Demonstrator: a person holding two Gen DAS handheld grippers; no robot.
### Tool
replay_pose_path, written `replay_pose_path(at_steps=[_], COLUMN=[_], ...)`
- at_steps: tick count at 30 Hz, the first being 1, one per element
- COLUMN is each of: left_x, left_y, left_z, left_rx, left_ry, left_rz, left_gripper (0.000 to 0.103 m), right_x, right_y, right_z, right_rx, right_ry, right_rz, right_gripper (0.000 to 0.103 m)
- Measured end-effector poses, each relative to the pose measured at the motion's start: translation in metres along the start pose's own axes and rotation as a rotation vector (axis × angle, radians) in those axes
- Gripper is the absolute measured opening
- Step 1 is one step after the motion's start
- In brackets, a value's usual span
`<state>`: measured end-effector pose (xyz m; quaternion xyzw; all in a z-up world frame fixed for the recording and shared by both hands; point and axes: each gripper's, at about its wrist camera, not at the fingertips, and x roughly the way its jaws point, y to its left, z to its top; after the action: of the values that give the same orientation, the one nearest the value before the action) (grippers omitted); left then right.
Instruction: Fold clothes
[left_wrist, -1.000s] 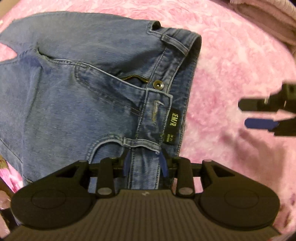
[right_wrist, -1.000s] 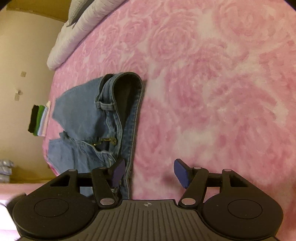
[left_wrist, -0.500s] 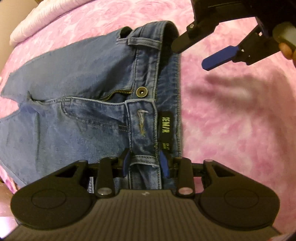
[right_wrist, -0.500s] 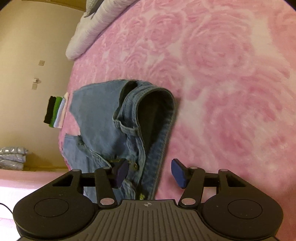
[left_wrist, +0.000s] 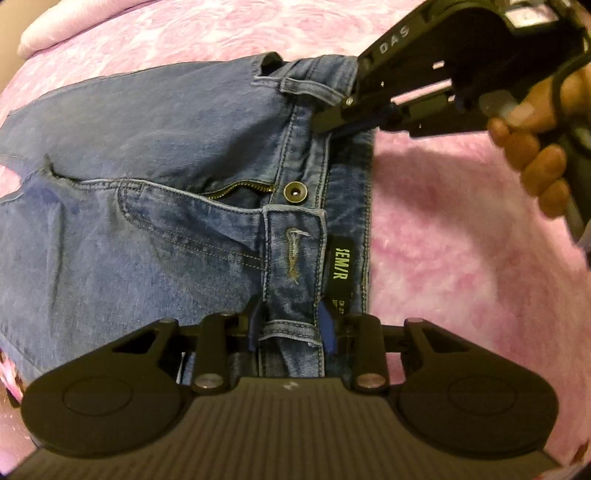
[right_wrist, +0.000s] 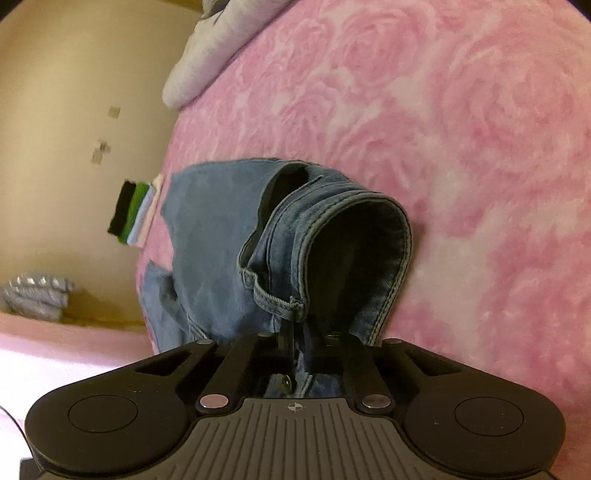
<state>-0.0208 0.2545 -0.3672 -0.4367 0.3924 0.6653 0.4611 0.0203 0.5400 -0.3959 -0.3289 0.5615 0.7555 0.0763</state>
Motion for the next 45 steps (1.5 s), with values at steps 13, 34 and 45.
replay_pose_path(at_steps=[13, 34, 45], left_x=[0.005, -0.017, -0.033], left_y=[-0.001, 0.014, 0.028], left_z=[0.008, -0.019, 0.007], left_rx=[0.034, -0.043, -0.101], left_ry=[0.087, 0.010, -0.151], left_rz=[-0.036, -0.096, -0.165], left_gripper=[0.030, 0.014, 0.000], right_x=[0.003, -0.045, -0.070], right_y=[-0.014, -0.033, -0.025], right_z=[0.005, -0.043, -0.080], right_rx=[0.126, 0.215, 0.226], right_ry=[0.043, 0.038, 0.009], right_rz=[-0.105, -0.173, -0.200], right_gripper=[0.002, 0.003, 0.003])
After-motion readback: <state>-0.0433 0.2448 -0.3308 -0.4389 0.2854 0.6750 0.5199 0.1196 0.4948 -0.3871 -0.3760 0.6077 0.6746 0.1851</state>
